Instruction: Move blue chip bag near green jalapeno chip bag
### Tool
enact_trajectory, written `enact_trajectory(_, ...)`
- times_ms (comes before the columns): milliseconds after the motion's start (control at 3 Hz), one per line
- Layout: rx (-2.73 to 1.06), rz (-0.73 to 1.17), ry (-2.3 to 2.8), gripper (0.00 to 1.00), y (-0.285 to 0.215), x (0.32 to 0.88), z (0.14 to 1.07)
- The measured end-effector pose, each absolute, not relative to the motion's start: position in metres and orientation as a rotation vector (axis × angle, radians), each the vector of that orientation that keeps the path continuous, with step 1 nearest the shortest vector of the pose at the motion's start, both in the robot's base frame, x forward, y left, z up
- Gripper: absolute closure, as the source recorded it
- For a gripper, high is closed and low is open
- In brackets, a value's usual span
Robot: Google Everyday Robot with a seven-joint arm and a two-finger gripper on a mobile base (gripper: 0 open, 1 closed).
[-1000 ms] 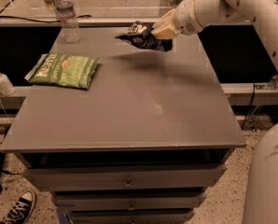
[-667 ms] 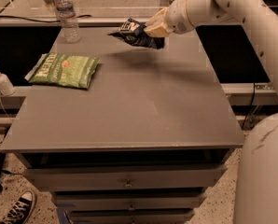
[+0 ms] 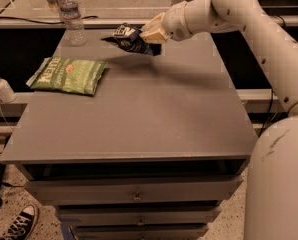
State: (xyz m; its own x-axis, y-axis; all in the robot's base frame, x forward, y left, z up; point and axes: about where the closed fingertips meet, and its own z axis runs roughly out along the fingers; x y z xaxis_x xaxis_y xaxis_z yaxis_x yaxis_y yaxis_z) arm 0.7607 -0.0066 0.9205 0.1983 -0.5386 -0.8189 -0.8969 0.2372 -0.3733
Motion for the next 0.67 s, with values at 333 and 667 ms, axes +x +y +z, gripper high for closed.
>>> enact_trajectory(333,-1.457,0.483,1.427,1.0,0.023,0.752,0.914)
enact_trajectory(667,-1.469,0.536,1.401,1.0,0.048,0.74,0.907)
